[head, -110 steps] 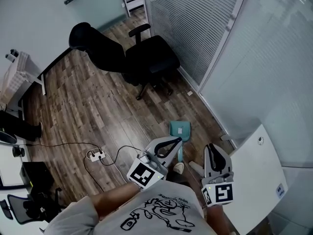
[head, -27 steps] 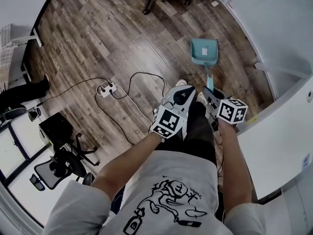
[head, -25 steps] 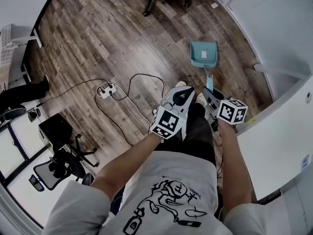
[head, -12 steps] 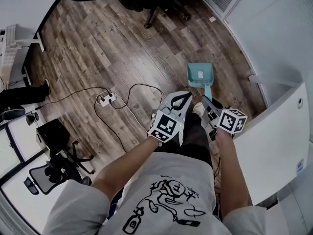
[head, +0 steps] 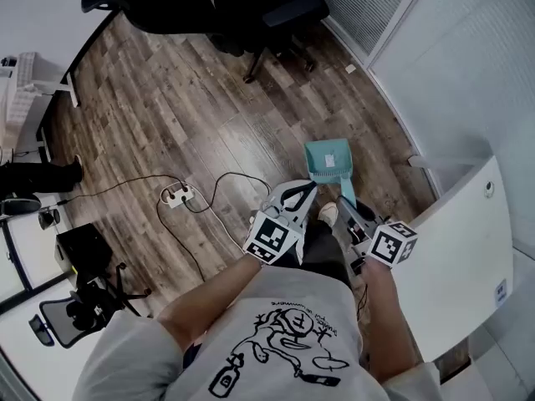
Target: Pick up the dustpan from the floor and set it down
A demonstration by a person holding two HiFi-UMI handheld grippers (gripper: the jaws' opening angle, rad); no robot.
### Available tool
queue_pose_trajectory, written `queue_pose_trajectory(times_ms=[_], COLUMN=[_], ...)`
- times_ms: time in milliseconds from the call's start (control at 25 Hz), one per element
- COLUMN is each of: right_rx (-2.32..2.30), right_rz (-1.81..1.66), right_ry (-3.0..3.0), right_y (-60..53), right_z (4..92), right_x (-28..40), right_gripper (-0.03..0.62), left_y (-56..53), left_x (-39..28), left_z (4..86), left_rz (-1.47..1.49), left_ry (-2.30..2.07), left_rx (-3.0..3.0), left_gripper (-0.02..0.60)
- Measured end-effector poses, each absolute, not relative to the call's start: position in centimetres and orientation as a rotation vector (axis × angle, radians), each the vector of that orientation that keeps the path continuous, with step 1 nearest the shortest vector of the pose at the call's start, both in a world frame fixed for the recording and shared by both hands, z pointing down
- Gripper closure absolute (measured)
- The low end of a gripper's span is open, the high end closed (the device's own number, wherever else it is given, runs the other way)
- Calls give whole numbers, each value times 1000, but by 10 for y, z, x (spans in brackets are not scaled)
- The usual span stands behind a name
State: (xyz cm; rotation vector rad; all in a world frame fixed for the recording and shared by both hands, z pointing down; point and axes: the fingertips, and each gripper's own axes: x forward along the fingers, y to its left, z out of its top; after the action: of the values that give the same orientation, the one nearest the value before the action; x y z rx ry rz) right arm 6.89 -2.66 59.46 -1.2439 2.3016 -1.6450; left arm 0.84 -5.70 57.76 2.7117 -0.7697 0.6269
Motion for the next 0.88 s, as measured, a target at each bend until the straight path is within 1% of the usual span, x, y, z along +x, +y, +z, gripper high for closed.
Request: queue_pose_trajectory(times_ms=[200,640,880], right_rx=[-1215,-1185,-1178], right_rz=[-1566,-1390,-1338], right_ry=[2310,2365,2366], right_y=[-29,-36,-45], right_z=[537,420,388], right_x=[74,82,97], right_gripper=[523,522,522], left_y=[-62,-72,-80], left_x=[8,22,28], left_z=[539,423,390], left_rz=[576,374,329], left_ry=[-786,-808,-820], left_rx=[2731,2838,2888], left_gripper=[588,588,588])
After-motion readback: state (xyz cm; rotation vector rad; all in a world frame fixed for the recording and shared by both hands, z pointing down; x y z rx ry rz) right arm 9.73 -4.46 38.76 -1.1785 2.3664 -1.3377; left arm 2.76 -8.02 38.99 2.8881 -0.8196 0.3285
